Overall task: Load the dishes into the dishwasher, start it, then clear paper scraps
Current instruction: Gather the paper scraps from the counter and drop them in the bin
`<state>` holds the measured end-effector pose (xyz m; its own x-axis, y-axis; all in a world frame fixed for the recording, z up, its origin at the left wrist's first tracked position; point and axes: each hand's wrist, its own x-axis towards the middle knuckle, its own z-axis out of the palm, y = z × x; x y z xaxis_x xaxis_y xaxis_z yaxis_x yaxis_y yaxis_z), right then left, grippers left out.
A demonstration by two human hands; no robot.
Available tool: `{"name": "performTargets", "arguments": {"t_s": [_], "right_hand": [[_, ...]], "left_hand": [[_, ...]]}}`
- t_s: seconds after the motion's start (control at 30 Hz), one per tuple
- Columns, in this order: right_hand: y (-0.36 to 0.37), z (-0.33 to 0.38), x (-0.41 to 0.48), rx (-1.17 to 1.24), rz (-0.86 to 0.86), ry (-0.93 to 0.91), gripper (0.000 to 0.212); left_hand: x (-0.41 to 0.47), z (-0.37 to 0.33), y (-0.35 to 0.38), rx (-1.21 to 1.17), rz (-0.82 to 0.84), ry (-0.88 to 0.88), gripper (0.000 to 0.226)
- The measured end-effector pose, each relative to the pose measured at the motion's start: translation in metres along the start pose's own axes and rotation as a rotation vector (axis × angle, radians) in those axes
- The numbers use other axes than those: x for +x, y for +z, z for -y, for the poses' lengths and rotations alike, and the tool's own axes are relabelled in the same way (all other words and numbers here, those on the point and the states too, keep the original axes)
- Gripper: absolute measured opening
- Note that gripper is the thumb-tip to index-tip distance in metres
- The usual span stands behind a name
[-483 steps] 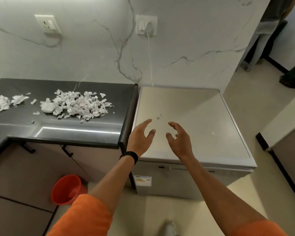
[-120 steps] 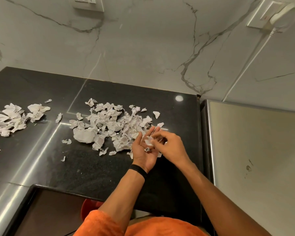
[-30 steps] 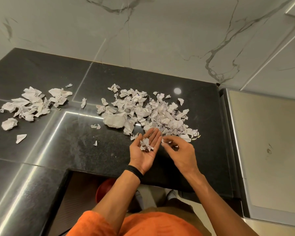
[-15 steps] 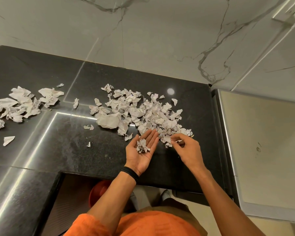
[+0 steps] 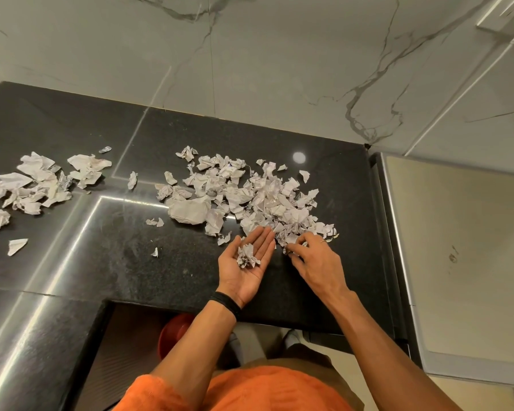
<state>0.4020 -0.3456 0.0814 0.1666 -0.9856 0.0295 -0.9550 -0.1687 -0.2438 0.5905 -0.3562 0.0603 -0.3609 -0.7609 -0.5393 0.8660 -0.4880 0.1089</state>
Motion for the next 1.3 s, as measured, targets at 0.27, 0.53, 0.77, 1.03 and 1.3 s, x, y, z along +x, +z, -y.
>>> {"name": "performTargets", "arguments": {"t_s": [0.27, 0.53, 0.77, 1.03, 1.3], "right_hand": [[-0.005, 0.015, -0.002, 0.507, -0.151, 0.212, 0.011], [-0.020, 0.049, -0.004, 0.855, -0.099, 0.142, 0.024], [-0.012, -0.012, -0.012, 0.525, -0.113, 0.409, 0.018], [0.006, 0.004, -0.004, 0.322, -0.038, 0.374, 0.025], [-0.007, 0.019, -0.003, 0.686, -0.101, 0.384, 0.014]], "left_hand": [[0.004, 0.001, 0.001, 0.015, -0.034, 0.023, 0.051], [0.008, 0.008, 0.007, -0.011, 0.031, -0.037, 0.050], [0.009, 0.005, 0.003, -0.028, 0.017, -0.029, 0.050], [0.006, 0.005, 0.000, 0.002, -0.007, -0.020, 0.052], [-0.001, 0.000, -0.003, 0.022, -0.064, 0.016, 0.050]]}}
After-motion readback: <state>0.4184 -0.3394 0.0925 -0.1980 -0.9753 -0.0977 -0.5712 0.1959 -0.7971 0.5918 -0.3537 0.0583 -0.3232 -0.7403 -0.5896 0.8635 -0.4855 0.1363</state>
